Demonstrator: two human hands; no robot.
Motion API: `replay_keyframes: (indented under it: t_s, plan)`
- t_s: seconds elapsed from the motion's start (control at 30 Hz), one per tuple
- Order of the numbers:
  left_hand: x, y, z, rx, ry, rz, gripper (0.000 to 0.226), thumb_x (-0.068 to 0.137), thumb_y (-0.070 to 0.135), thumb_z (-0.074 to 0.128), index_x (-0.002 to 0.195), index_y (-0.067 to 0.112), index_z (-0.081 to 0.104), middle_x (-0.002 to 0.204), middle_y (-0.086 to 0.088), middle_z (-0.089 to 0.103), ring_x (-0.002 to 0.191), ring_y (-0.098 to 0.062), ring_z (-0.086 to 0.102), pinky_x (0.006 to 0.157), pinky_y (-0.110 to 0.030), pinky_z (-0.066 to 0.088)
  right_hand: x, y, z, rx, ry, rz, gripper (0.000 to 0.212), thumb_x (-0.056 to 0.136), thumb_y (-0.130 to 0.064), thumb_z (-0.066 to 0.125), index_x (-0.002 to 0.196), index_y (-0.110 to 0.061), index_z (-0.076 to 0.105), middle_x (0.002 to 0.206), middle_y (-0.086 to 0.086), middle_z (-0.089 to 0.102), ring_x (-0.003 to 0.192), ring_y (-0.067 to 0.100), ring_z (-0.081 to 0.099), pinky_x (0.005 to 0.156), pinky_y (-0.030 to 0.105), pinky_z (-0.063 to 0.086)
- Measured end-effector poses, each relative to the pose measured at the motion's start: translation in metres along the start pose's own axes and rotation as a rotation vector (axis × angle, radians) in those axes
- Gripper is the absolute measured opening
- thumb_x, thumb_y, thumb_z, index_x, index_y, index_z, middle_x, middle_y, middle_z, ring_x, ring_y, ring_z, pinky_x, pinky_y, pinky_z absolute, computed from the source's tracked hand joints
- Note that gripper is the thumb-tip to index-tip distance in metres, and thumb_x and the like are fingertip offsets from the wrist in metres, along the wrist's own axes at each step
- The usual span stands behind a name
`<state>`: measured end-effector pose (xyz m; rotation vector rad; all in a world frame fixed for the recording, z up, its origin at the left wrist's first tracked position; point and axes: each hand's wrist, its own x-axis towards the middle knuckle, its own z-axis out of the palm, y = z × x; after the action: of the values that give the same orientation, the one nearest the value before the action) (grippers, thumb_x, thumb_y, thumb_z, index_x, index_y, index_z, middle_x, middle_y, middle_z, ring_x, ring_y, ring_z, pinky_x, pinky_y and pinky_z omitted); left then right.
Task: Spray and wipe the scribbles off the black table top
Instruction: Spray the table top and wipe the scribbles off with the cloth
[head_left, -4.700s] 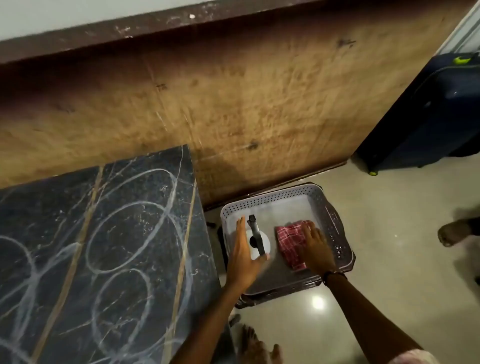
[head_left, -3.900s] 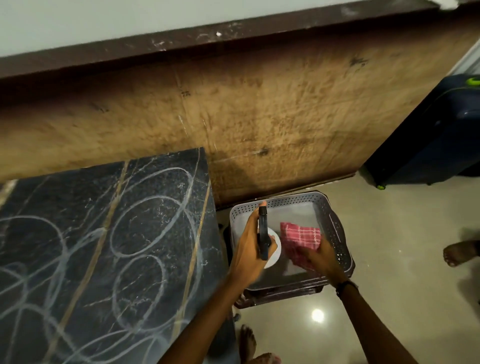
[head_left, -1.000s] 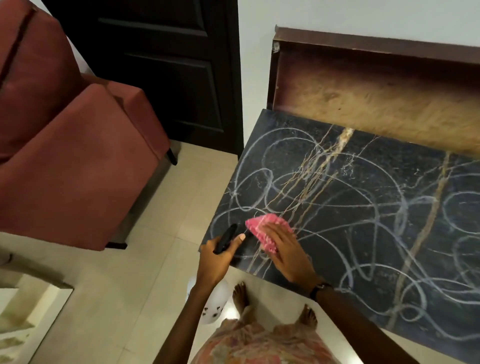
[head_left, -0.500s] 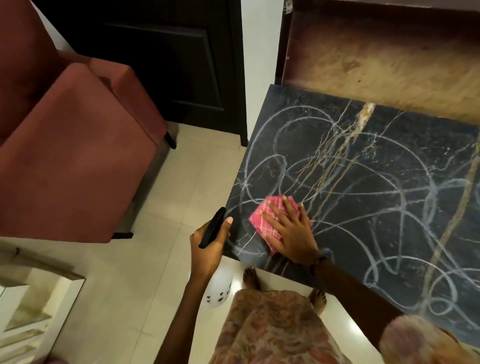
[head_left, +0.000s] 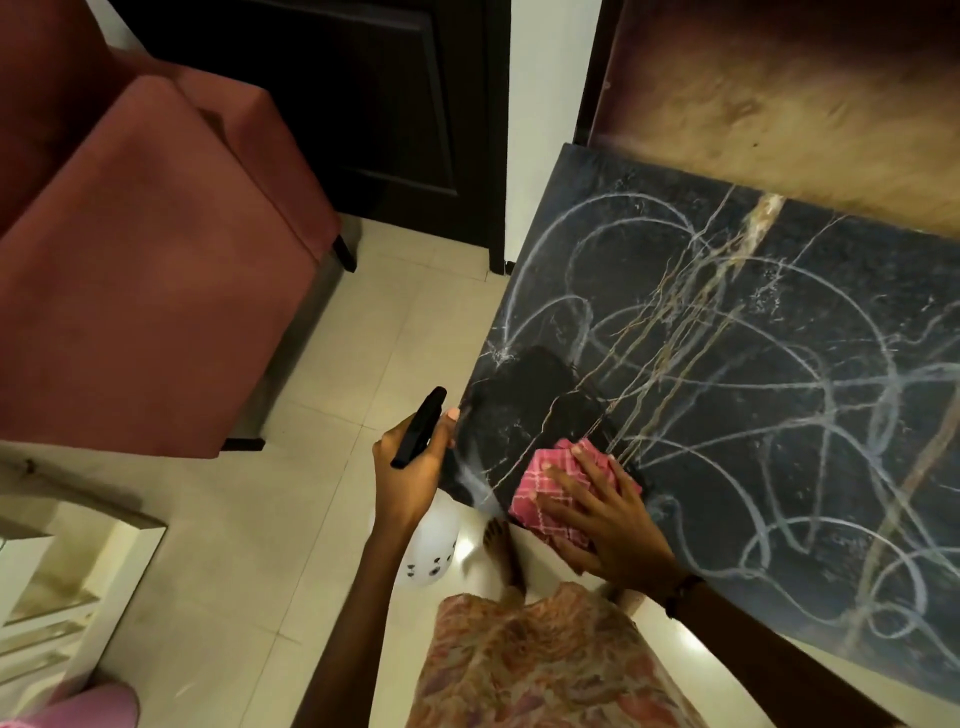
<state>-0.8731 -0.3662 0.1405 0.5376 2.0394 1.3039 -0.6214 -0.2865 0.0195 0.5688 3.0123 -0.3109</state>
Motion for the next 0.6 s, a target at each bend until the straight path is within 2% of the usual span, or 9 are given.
replay_keyframes:
  t_s: [0.07, 0.13, 0.2, 0.3, 0.37, 0.43, 0.5, 0.57, 0.6]
  plan:
    - [0.003, 0.001, -0.001, 0.001, 0.001, -0.013, 0.023, 0.084, 0.040, 0.064, 0.070, 0.022, 0.061, 0.065, -0.029, 0.050, 0.042, -0.011, 0.037, 0.047, -0.030, 0.035, 0.014, 0.015, -0.008, -0.011, -0.008, 0.039, 0.057, 0.092, -0.060, 0.034, 0.146, -0.040, 0.031, 0.160, 0.003, 0.020, 0.147, 0.039, 0.012, 0.115, 0.062, 0.016]
    - [0.005, -0.002, -0.002, 0.008, -0.001, -0.021, 0.038, 0.082, 0.044, 0.064, 0.070, 0.008, 0.060, 0.061, -0.025, 0.048, 0.043, -0.014, 0.037, 0.048, -0.032, 0.035, 0.050, 0.025, -0.017, -0.012, -0.040, 0.150, 0.061, 0.090, -0.060, 0.036, 0.146, -0.036, 0.032, 0.159, 0.008, 0.025, 0.146, 0.043, 0.010, 0.112, 0.065, 0.020]
    - [0.007, -0.003, -0.003, -0.002, -0.008, -0.026, 0.040, 0.082, 0.045, 0.064, 0.074, 0.006, 0.063, 0.061, -0.025, 0.049, 0.043, -0.015, 0.037, 0.049, -0.032, 0.035, 0.096, 0.030, -0.023, -0.024, -0.046, 0.251, 0.066, 0.087, -0.061, 0.041, 0.146, -0.034, 0.032, 0.158, 0.011, 0.025, 0.145, 0.044, 0.009, 0.111, 0.070, 0.019]
    - [0.009, -0.001, -0.005, -0.011, -0.010, -0.012, 0.019, 0.083, 0.043, 0.063, 0.067, 0.034, 0.065, 0.064, -0.024, 0.054, 0.041, -0.010, 0.039, 0.048, -0.030, 0.035, 0.158, 0.025, -0.032, -0.034, -0.050, 0.297, 0.072, 0.083, -0.060, 0.057, 0.145, -0.032, 0.034, 0.157, 0.011, 0.028, 0.145, 0.045, 0.014, 0.111, 0.070, 0.012]
    - [0.012, 0.000, -0.007, -0.007, -0.012, 0.001, 0.014, 0.080, 0.050, 0.062, 0.065, 0.050, 0.062, 0.068, -0.025, 0.056, 0.040, -0.007, 0.039, 0.047, -0.028, 0.036, 0.176, 0.015, -0.032, -0.035, -0.046, 0.281, 0.073, 0.083, -0.060, 0.058, 0.146, -0.033, 0.033, 0.157, 0.010, 0.028, 0.145, 0.043, 0.014, 0.111, 0.071, 0.014]
    - [0.015, -0.001, -0.009, -0.008, -0.016, -0.003, 0.015, 0.074, 0.058, 0.061, 0.067, 0.046, 0.065, 0.067, -0.025, 0.055, 0.040, -0.008, 0.038, 0.045, -0.025, 0.036, 0.167, 0.001, -0.025, -0.036, -0.049, 0.219, 0.075, 0.081, -0.061, 0.059, 0.146, -0.033, 0.032, 0.157, 0.010, 0.028, 0.146, 0.042, 0.013, 0.110, 0.071, 0.017]
    - [0.020, 0.000, -0.009, -0.014, -0.026, -0.017, 0.011, 0.077, 0.053, 0.062, 0.070, 0.047, 0.067, 0.058, -0.011, 0.055, 0.039, -0.005, 0.039, 0.044, -0.020, 0.037, 0.136, -0.013, -0.015, -0.022, -0.040, 0.130, 0.071, 0.081, -0.063, 0.054, 0.143, -0.033, 0.036, 0.155, 0.010, 0.032, 0.145, 0.042, 0.012, 0.109, 0.070, 0.022]
    - [0.026, 0.000, -0.008, -0.018, -0.021, -0.032, 0.017, 0.083, 0.043, 0.065, 0.066, 0.046, 0.067, 0.052, 0.007, 0.056, 0.037, -0.004, 0.043, 0.046, -0.019, 0.038, 0.095, -0.020, -0.009, -0.001, -0.038, 0.058, 0.062, 0.088, -0.064, 0.041, 0.143, -0.037, 0.036, 0.157, 0.007, 0.029, 0.146, 0.041, 0.011, 0.112, 0.067, 0.019]
    - [0.029, 0.001, -0.007, -0.018, -0.008, -0.043, 0.019, 0.083, 0.041, 0.066, 0.064, 0.042, 0.067, 0.052, 0.007, 0.057, 0.036, -0.004, 0.043, 0.047, -0.021, 0.037, 0.076, -0.018, -0.006, -0.005, -0.036, 0.020, 0.060, 0.090, -0.064, 0.037, 0.144, -0.040, 0.033, 0.159, 0.004, 0.024, 0.147, 0.039, 0.011, 0.114, 0.065, 0.016]
